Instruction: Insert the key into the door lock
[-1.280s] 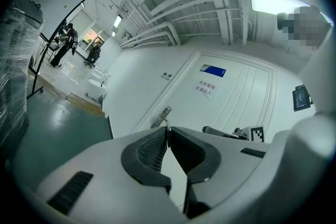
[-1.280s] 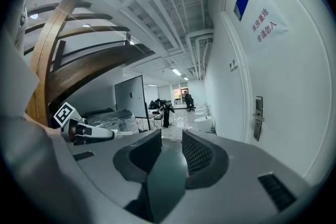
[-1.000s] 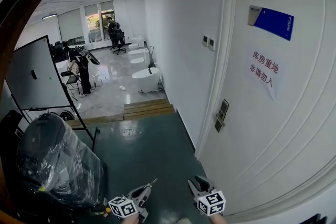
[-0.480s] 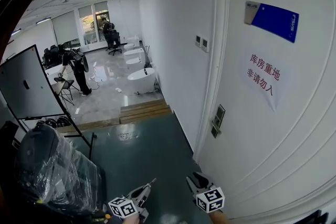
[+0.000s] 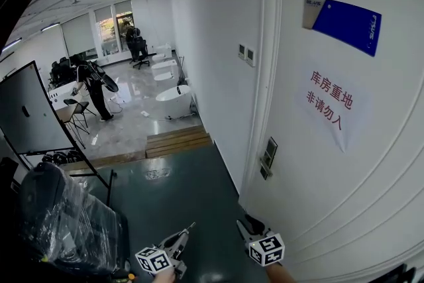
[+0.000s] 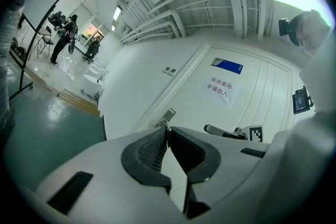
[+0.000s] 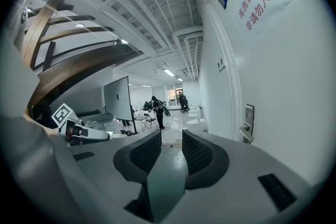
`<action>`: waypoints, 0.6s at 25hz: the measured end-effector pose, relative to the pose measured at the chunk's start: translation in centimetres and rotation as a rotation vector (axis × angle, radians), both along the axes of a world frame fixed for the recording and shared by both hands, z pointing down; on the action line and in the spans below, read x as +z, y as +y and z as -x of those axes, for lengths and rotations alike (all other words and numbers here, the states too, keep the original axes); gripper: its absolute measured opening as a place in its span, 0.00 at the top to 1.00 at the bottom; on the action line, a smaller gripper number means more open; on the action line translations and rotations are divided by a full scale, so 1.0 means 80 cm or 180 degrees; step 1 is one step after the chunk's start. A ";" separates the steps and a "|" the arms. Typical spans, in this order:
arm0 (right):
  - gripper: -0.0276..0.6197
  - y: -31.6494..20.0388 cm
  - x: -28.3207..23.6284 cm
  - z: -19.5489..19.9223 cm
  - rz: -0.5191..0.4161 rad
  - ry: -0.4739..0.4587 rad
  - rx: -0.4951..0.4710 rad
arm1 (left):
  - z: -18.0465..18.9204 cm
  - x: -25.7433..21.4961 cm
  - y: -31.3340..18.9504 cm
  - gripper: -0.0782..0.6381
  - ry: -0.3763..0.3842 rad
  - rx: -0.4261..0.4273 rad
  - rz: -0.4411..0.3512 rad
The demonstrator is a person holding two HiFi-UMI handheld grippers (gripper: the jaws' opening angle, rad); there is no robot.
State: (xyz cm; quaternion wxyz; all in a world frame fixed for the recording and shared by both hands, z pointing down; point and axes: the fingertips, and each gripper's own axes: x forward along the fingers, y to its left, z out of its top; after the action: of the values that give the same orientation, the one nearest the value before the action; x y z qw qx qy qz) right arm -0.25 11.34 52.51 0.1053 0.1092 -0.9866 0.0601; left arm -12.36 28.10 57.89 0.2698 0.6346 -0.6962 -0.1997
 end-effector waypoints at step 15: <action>0.79 -0.064 -0.005 -0.006 -0.0001 -0.0084 0.0043 | 0.002 -0.001 -0.076 0.84 -0.0037 0.0067 -0.0013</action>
State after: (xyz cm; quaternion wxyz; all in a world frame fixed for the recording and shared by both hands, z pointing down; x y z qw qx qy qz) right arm 0.24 6.23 52.11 0.0918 0.1151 -0.9872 0.0621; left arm -12.55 22.03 57.79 0.2664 0.6437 -0.6906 -0.1945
